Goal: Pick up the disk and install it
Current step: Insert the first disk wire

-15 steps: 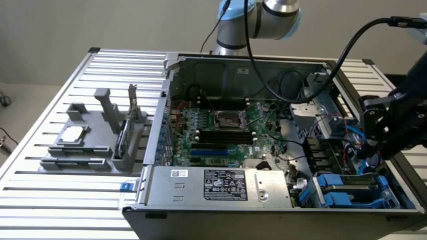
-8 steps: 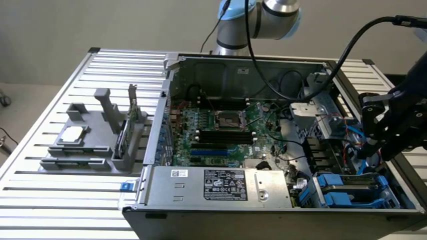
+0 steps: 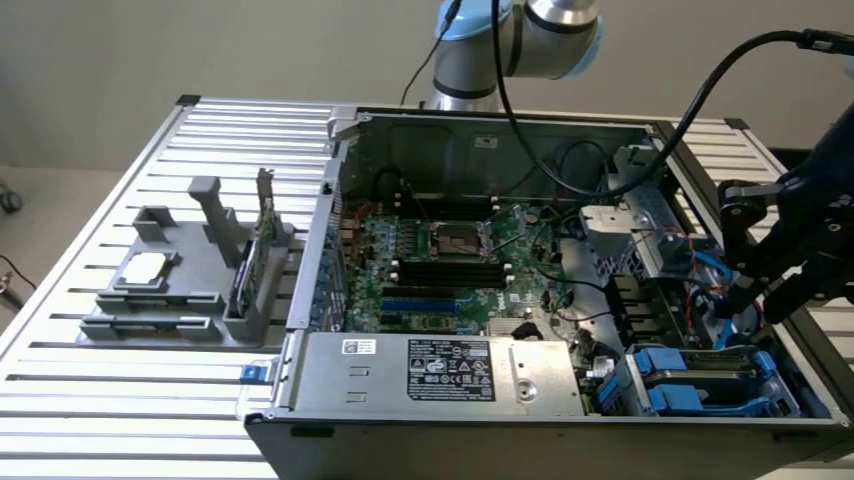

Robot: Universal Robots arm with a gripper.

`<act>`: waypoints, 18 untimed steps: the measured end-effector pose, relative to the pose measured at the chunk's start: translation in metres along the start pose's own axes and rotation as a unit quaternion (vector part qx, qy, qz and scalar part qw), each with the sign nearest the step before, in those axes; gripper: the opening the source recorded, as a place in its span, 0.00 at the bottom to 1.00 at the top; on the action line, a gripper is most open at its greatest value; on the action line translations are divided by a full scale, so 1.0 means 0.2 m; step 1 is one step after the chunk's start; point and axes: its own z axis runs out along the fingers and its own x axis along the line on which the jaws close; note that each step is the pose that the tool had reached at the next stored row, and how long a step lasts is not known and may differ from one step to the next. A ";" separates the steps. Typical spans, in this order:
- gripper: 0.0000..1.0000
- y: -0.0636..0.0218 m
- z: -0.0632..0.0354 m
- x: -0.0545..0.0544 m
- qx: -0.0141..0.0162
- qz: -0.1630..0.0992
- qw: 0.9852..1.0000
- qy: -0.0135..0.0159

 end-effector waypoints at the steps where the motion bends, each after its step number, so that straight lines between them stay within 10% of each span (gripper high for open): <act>1: 0.31 0.000 0.000 0.00 0.000 0.007 1.000 0.000; 9: 0.31 0.000 0.000 0.00 0.001 0.067 0.998 -0.002; 18: 0.31 0.000 0.000 0.00 0.002 0.134 0.991 -0.005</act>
